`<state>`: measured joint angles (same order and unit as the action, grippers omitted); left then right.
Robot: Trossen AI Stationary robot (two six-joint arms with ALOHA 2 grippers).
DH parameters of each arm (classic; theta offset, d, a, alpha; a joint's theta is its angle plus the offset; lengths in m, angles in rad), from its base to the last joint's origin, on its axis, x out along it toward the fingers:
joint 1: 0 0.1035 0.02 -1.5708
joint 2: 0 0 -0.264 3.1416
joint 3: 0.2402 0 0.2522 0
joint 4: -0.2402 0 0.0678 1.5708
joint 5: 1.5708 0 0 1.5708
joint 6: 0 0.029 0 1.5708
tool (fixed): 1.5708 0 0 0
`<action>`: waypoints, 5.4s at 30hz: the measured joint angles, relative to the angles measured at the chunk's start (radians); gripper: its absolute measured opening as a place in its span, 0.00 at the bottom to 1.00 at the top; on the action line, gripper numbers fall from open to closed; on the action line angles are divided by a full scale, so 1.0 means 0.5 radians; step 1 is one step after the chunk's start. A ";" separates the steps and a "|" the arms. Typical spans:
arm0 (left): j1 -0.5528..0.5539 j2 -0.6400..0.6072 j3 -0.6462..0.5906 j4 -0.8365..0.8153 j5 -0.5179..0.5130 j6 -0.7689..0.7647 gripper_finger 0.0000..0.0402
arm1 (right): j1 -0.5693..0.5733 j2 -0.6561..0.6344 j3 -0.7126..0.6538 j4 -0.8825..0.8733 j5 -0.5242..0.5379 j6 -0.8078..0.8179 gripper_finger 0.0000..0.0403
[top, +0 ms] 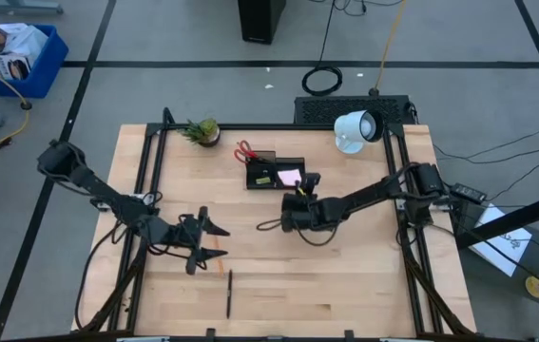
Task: Pick and place office supplies into organizer
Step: Put the sticky note into the mesh organizer, then put the pen into the mesh organizer
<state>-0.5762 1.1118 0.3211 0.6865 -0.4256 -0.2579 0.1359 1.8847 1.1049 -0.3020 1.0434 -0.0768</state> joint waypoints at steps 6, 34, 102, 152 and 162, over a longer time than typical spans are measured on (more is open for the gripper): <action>0.000 0.001 -0.027 -0.047 -0.005 -0.030 0.64 | -0.133 0.000 0.000 0.060 -0.175 -0.129 0.00; -0.003 0.002 -0.028 -0.235 -0.034 -0.157 0.64 | -0.350 0.000 0.000 0.221 -0.312 -0.449 0.14; -0.001 0.002 -0.027 -0.527 -0.102 -0.094 0.64 | 0.334 -2.342 -1.523 1.362 -2.030 0.391 0.48; 0.058 0.002 -0.007 -0.642 0.813 1.352 0.64 | 0.316 -3.535 -2.171 0.853 -1.617 0.233 0.48; 0.088 0.000 -0.006 -0.487 0.760 0.907 0.64 | 0.316 -3.528 -2.177 0.837 -1.618 0.234 0.48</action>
<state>-0.5324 1.1118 0.3182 0.4432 -0.0458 0.1957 0.2939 0.1207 0.0166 0.1165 0.2344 0.0402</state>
